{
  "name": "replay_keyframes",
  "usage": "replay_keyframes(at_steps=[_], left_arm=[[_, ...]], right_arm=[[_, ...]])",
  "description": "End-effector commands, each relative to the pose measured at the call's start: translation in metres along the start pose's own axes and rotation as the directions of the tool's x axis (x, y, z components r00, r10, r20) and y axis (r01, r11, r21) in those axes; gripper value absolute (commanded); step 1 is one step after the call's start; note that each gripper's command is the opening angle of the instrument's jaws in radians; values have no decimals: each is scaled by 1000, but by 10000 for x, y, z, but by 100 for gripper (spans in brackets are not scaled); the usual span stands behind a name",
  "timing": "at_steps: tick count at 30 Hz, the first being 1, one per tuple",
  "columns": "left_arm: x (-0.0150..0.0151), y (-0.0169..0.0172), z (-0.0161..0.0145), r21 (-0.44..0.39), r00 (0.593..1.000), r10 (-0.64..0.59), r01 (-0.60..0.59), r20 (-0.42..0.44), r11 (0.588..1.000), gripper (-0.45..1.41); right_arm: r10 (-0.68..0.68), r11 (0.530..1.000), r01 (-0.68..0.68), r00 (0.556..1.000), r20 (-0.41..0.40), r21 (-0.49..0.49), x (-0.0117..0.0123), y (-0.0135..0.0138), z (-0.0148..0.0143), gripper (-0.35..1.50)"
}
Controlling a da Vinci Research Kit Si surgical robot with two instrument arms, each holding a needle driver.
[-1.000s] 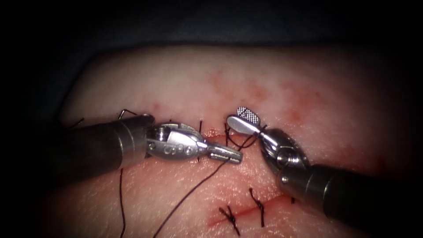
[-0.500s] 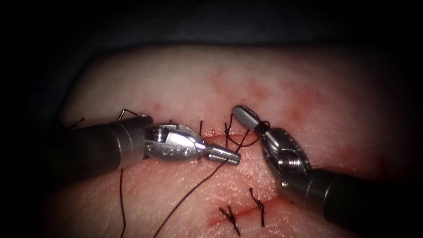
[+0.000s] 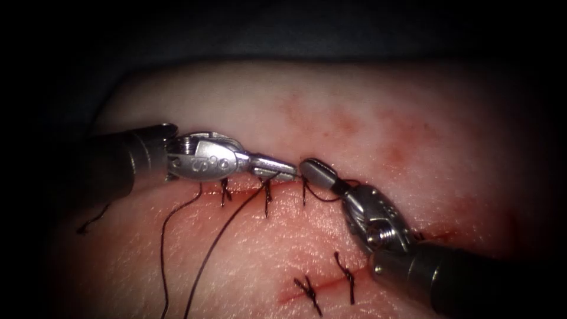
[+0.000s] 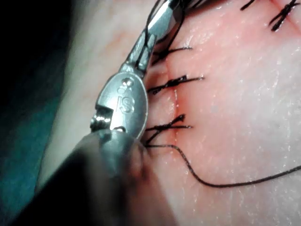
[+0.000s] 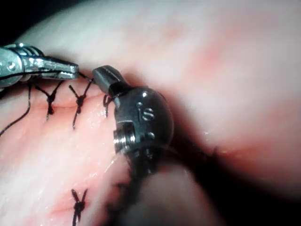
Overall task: Wound Closure
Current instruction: Grasp suture tail with right hand, then pull down with right hand and pull up with left tool on the working thread
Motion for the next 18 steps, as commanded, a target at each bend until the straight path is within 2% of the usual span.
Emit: replay_keyframes(at_steps=[1, 7, 9, 18], left_arm=[[-15, -21, -2, 22, 1000, -17, 17, 9, 1000, -45], [-38, -49, -13, 50, 998, -54, 52, 33, 997, -45], [-53, -70, -18, 68, 997, -75, 72, 36, 995, -45], [-98, -120, -26, 140, 992, -125, 119, 34, 983, -45]], right_arm=[[-20, 1000, 20, 1000, -5, 11, -7, -11, 3, -35], [-78, 997, 79, 997, -15, 16, -12, -18, -6, -35], [-106, 994, 107, 994, -22, 26, -16, -23, -12, -35], [-131, 991, 132, 991, -32, 21, -25, -24, -25, -35]])
